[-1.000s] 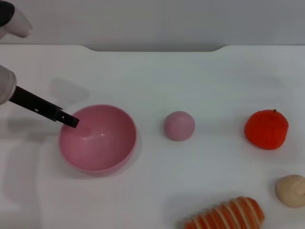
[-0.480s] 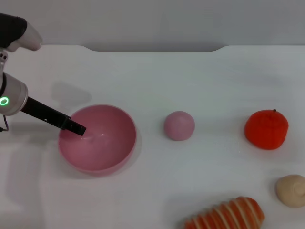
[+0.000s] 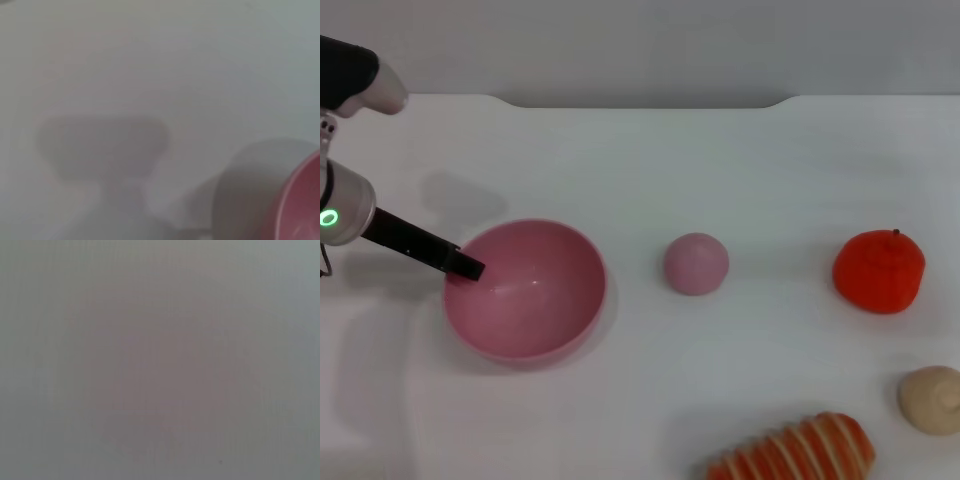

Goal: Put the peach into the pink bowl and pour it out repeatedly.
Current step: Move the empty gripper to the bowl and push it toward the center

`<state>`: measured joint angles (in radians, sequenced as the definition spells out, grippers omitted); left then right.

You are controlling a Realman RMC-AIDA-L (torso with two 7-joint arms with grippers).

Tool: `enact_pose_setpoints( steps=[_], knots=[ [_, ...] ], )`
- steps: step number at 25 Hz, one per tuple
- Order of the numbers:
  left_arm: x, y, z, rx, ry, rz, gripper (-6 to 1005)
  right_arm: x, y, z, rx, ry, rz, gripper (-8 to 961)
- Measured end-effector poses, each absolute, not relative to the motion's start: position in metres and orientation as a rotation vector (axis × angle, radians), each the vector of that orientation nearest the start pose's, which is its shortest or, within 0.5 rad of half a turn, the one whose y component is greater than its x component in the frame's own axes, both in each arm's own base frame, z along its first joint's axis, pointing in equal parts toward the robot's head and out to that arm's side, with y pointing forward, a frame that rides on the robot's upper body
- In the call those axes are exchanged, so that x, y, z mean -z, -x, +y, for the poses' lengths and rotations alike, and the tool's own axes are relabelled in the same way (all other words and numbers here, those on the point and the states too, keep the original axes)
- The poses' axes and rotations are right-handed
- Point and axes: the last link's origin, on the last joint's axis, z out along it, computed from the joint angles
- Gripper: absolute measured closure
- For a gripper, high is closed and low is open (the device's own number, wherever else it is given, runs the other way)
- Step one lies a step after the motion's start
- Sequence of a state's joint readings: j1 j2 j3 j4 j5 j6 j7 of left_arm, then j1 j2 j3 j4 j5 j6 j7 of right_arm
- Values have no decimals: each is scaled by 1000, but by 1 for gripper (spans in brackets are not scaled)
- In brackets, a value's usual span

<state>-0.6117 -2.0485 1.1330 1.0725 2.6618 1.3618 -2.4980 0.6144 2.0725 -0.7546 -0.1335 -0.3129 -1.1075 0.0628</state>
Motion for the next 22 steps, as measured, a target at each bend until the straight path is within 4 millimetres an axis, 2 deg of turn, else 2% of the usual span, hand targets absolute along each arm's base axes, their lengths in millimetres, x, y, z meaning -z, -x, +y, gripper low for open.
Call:
enact_pose_setpoints(
  steps=[8, 11, 16, 19, 22],
  knots=[
    [-24, 258, 382, -376, 2344, -1175, 296, -72, -325, 393, -622, 1274, 421, 478],
    [-24, 257, 382, -376, 2344, -1174, 550, -72, -325, 392, -620, 1273, 422, 477],
    [-24, 258, 382, -374, 2342, -1176, 758, -73, -326, 392, -657, 1260, 452, 476],
    [-25, 259, 382, -373, 2339, -1181, 849, -81, -326, 393, -817, 1224, 550, 477],
    [-25, 261, 381, -371, 2335, -1186, 941, -99, -322, 392, -1078, 1262, 659, 477]
  ],
)
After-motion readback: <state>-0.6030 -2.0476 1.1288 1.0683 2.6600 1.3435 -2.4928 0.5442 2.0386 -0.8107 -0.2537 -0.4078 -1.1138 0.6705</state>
